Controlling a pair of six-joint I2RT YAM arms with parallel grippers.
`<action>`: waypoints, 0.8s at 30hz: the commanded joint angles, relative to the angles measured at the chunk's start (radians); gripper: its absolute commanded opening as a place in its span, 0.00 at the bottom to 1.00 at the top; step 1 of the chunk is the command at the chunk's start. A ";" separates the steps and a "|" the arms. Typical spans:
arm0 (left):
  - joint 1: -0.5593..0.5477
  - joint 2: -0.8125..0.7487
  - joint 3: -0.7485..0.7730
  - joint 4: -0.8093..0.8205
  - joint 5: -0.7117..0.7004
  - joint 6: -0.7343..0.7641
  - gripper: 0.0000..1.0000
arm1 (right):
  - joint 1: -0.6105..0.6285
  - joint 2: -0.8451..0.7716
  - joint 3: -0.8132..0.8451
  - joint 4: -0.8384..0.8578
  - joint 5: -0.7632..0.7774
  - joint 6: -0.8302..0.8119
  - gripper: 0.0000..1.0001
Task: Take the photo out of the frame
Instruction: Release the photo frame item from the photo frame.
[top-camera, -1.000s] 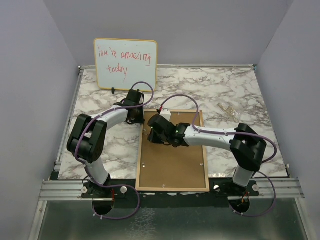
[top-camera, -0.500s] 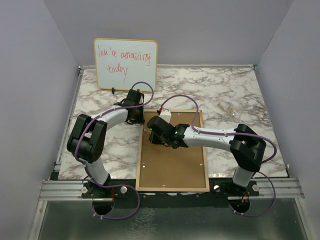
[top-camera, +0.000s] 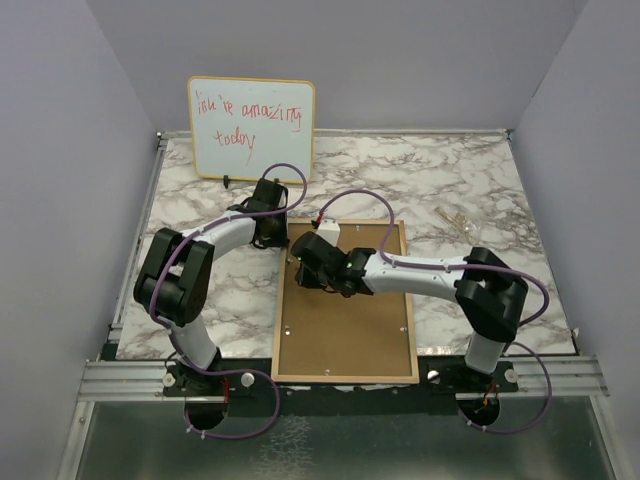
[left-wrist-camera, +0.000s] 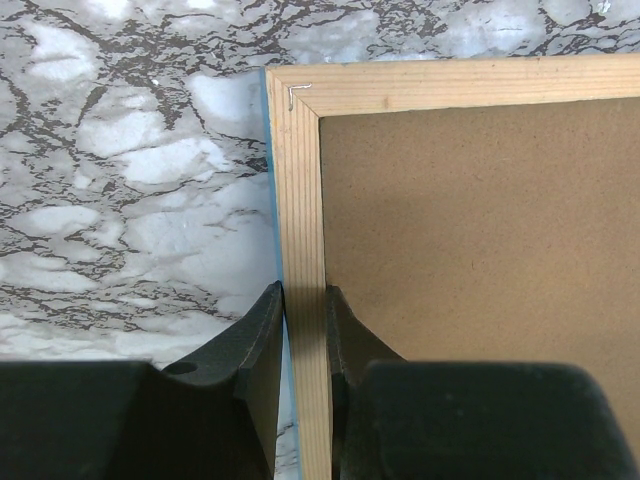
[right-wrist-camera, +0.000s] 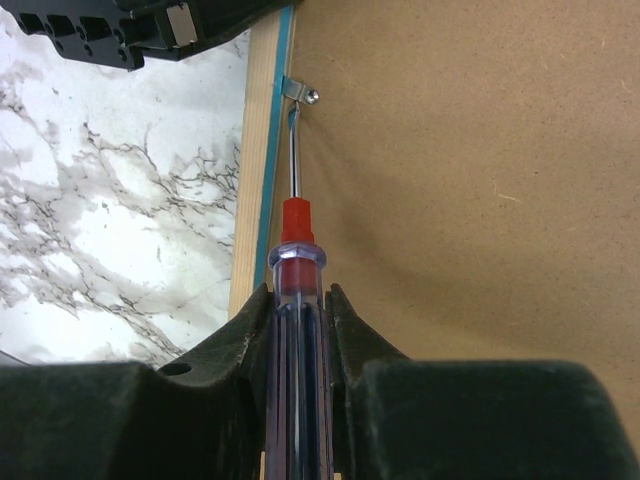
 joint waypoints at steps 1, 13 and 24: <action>0.001 -0.005 -0.017 -0.096 -0.007 0.001 0.00 | 0.002 0.047 0.003 -0.015 0.022 0.019 0.01; 0.001 -0.004 -0.021 -0.095 0.004 0.004 0.00 | -0.003 0.120 0.077 -0.066 0.067 0.005 0.01; 0.001 0.000 -0.025 -0.096 0.037 0.004 0.00 | -0.064 0.113 0.101 -0.039 -0.030 -0.090 0.01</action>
